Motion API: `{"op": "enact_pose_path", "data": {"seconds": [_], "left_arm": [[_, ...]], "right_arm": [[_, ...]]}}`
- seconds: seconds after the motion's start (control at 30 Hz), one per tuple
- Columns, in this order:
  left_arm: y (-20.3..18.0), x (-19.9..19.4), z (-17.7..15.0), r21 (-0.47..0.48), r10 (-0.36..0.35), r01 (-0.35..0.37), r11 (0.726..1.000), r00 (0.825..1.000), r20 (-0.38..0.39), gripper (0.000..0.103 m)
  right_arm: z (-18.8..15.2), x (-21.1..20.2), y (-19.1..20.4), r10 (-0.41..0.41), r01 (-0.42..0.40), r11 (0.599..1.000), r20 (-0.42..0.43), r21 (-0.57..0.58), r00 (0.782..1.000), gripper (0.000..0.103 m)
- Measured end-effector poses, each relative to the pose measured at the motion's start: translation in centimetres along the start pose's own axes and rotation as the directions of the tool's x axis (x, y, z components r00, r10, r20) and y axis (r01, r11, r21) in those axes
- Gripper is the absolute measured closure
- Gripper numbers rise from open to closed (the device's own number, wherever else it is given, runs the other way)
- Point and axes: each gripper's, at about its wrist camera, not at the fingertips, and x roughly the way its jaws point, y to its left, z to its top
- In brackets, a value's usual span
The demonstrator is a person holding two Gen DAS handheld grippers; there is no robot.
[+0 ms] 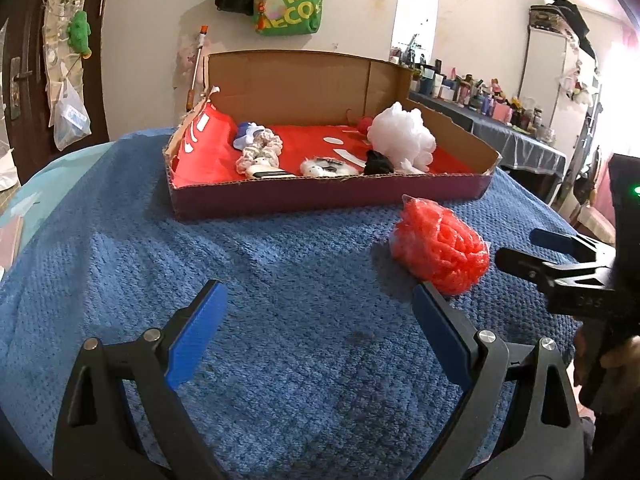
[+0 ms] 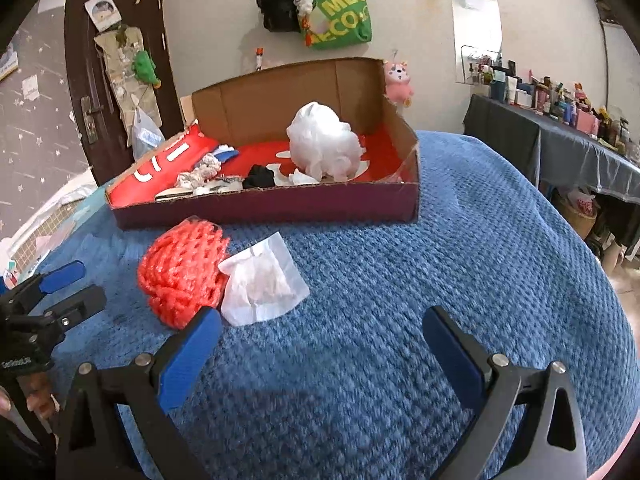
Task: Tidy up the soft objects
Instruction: 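Lift both tools out of the box toward the red mesh ball and white packet, then grasp the red mesh ball with the left tool while the right tool grasps the white tissue packet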
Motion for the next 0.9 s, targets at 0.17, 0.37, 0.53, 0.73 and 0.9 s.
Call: {"op": "enact_pose_path", "data": {"seconds": [0.17,0.37,0.53,0.73,0.9], "left_arm": [[1.1,-0.2,0.5,-0.014,0.012,-0.012,1.0,1.0,0.005,0.008],[2.3,-0.2,1.1,-0.031,0.03,-0.03,0.999,1.0,0.006,0.008],[2.2,0.0,2.0,-0.018,0.022,-0.022,1.0,1.0,0.004,0.008],[0.4,1.8,3.9,0.008,-0.023,0.023,1.0,0.999,-0.024,0.008],[-0.8,4.7,4.6,0.024,-0.031,0.034,0.999,0.994,-0.106,0.008]], "right_arm": [[1.5,2.4,1.4,-0.014,0.009,0.998,-0.092,-0.061,0.996,0.0],[3.8,3.2,4.9,0.156,-0.169,0.978,-0.111,-0.119,0.982,0.0],[4.7,2.9,5.2,0.134,-0.144,0.98,-0.078,-0.136,0.988,0.0],[3.7,3.8,2.1,0.118,-0.127,0.99,-0.141,-0.055,0.983,0.0],[3.2,3.9,0.4,0.147,-0.154,0.988,-0.171,-0.024,0.974,0.0]]}}
